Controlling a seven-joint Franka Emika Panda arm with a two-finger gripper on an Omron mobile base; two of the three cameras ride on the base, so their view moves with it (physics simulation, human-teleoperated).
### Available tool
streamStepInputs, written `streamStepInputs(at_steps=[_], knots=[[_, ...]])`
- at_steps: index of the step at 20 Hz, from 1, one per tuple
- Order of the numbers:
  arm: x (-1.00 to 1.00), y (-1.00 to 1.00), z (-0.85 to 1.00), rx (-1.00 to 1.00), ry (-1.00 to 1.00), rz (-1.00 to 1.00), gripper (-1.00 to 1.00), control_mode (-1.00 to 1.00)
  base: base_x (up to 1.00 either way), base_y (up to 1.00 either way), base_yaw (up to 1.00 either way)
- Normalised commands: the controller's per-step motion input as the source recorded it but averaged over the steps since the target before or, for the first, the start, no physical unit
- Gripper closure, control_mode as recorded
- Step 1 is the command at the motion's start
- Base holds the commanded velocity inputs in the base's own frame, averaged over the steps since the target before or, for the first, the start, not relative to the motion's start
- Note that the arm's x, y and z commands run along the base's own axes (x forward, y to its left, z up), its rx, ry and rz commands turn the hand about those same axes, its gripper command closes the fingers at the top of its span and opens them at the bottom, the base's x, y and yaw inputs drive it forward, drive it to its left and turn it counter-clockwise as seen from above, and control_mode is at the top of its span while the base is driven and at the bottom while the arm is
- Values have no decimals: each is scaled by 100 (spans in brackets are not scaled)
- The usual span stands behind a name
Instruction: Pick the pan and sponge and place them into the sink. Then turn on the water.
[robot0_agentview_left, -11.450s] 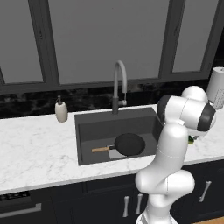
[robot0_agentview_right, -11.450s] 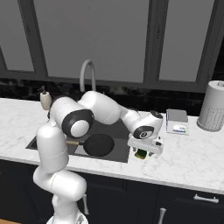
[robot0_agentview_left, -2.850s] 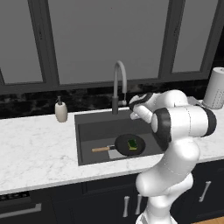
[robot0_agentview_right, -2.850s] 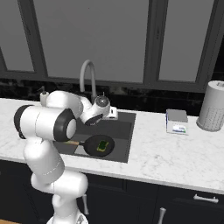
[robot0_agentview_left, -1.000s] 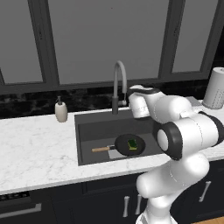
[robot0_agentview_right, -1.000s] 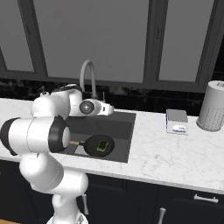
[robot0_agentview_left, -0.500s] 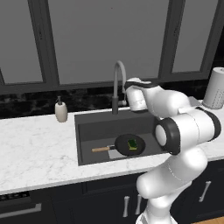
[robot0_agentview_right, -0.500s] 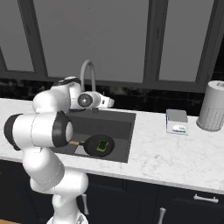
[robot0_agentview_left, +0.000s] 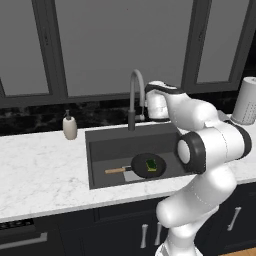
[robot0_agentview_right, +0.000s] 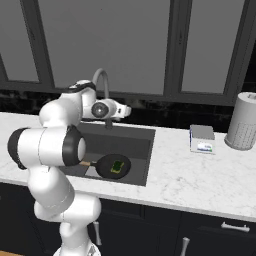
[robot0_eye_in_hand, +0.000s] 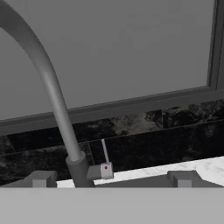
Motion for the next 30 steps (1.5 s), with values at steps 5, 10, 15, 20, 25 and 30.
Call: streamStepInputs(at_steps=[5, 10, 15, 20, 25, 30], knots=[[21, -12, -39, 0, -8, 9, -100, -100, 0, 0, 0], [11, -13, -64, 0, -9, 9, -100, -100, 0, 0, 0], [0, -7, -70, 0, -11, 8, -100, -100, 0, 0, 0], [0, -6, -39, 0, -15, 5, -100, -100, 0, 0, 0], [0, -1, -21, 0, -13, 5, -100, -100, 0, 0, 0], [2, 0, -11, 0, -11, 5, -100, -100, 0, 0, 0]])
